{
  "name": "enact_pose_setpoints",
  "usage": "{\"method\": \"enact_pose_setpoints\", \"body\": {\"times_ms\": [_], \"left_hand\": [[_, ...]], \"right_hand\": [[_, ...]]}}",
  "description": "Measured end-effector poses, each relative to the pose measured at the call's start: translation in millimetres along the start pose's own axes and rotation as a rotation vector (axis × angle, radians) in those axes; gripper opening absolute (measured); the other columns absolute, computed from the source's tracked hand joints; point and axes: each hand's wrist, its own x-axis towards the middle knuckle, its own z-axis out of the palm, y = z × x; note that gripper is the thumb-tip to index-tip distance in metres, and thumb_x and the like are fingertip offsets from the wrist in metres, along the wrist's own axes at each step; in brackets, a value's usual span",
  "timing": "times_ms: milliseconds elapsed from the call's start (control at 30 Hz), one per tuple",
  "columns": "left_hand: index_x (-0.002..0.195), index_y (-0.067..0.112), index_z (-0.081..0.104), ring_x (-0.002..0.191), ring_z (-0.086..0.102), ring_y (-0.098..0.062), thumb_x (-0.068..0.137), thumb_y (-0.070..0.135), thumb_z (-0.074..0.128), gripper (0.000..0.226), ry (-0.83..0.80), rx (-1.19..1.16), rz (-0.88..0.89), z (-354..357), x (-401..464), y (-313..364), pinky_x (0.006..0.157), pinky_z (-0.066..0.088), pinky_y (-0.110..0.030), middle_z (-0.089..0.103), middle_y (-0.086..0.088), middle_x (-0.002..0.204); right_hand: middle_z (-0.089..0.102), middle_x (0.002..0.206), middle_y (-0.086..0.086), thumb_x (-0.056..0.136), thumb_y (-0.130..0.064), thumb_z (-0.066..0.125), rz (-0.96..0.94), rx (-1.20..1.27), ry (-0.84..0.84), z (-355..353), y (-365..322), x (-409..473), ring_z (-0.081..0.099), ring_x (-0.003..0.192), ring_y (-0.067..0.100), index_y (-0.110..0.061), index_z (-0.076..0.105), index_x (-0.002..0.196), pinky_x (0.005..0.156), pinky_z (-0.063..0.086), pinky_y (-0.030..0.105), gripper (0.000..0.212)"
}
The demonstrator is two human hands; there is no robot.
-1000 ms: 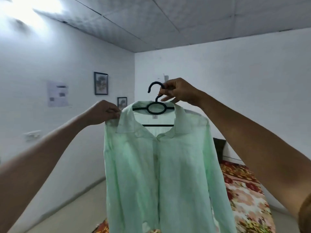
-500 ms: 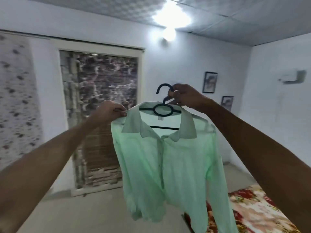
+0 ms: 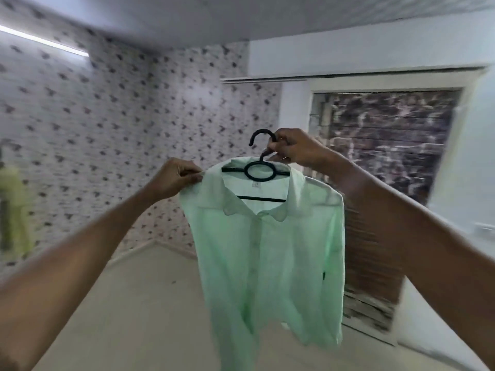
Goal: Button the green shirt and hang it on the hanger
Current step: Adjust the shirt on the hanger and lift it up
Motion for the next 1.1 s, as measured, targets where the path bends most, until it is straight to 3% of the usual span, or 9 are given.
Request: {"method": "enact_pose_setpoints", "body": {"times_ms": [133,233,300,433,500,633,767,933,1100], "left_hand": [[0.099,0.003,0.081,0.073,0.064,0.007,0.091,0.027,0.072,0.027,0.085,0.231,-0.106,-75,-22,-66,0.062,0.047,-0.015,0.070,0.029,0.076],[0.103,0.006,0.082,0.071,0.063,0.015,0.093,0.030,0.073,0.027,0.122,0.380,-0.257,-130,-37,-107,0.063,0.044,-0.008,0.073,0.013,0.086],[0.104,0.011,0.082,0.075,0.069,0.006,0.090,0.045,0.068,0.040,0.188,0.457,-0.320,-166,-55,-135,0.071,0.055,-0.021,0.078,0.003,0.092],[0.106,0.008,0.082,0.090,0.073,-0.013,0.092,0.015,0.078,0.017,0.284,0.559,-0.509,-232,-105,-190,0.078,0.053,-0.013,0.078,0.004,0.095],[0.106,0.008,0.082,0.087,0.075,-0.012,0.090,0.015,0.079,0.017,0.325,0.608,-0.574,-261,-132,-212,0.082,0.059,-0.027,0.081,0.000,0.096],[0.105,0.006,0.082,0.075,0.066,0.014,0.090,0.009,0.078,0.016,0.399,0.692,-0.631,-329,-185,-264,0.086,0.061,-0.038,0.072,0.017,0.084],[0.105,0.007,0.082,0.085,0.074,-0.004,0.089,0.009,0.079,0.016,0.470,0.732,-0.672,-402,-231,-326,0.089,0.061,-0.039,0.080,0.006,0.094],[0.102,0.009,0.083,0.073,0.064,0.020,0.088,0.006,0.079,0.015,0.493,0.772,-0.681,-520,-284,-412,0.077,0.057,-0.023,0.059,0.051,0.069],[0.104,0.016,0.083,0.069,0.063,0.019,0.090,0.015,0.079,0.015,0.497,0.832,-0.685,-627,-320,-494,0.075,0.062,-0.032,0.071,0.034,0.076]], "right_hand": [[0.076,0.107,0.014,0.106,-0.011,0.057,-0.110,0.082,-0.098,85,-15,91,0.074,0.071,0.005,-0.013,0.060,0.093,0.055,0.052,0.013,0.014],[0.077,0.106,0.014,0.105,-0.013,0.059,-0.159,0.169,-0.172,147,-25,161,0.076,0.073,0.006,-0.009,0.061,0.097,0.060,0.057,0.016,0.009],[0.078,0.107,0.014,0.104,-0.016,0.061,-0.216,0.203,-0.232,195,-41,213,0.078,0.078,0.009,-0.009,0.063,0.098,0.063,0.059,0.020,0.010],[0.078,0.108,0.015,0.103,-0.016,0.063,-0.291,0.298,-0.355,304,-70,279,0.079,0.093,0.025,-0.011,0.066,0.097,0.080,0.064,0.035,0.008],[0.078,0.107,0.014,0.103,-0.015,0.063,-0.324,0.360,-0.402,359,-88,303,0.079,0.092,0.025,-0.005,0.066,0.103,0.080,0.065,0.035,0.010],[0.077,0.102,0.015,0.103,-0.011,0.062,-0.355,0.451,-0.476,465,-131,341,0.077,0.083,0.021,0.005,0.064,0.110,0.072,0.063,0.028,0.017],[0.075,0.108,0.025,0.102,-0.011,0.064,-0.415,0.489,-0.504,567,-183,380,0.078,0.083,0.019,0.009,0.063,0.108,0.080,0.065,0.034,0.021],[0.073,0.093,0.023,0.101,0.001,0.060,-0.462,0.547,-0.532,703,-273,440,0.072,0.060,0.000,0.004,0.064,0.102,0.059,0.054,0.012,0.005],[0.071,0.094,0.021,0.100,-0.003,0.064,-0.461,0.583,-0.492,827,-338,505,0.073,0.067,0.005,0.010,0.066,0.105,0.071,0.062,0.021,0.014]]}}
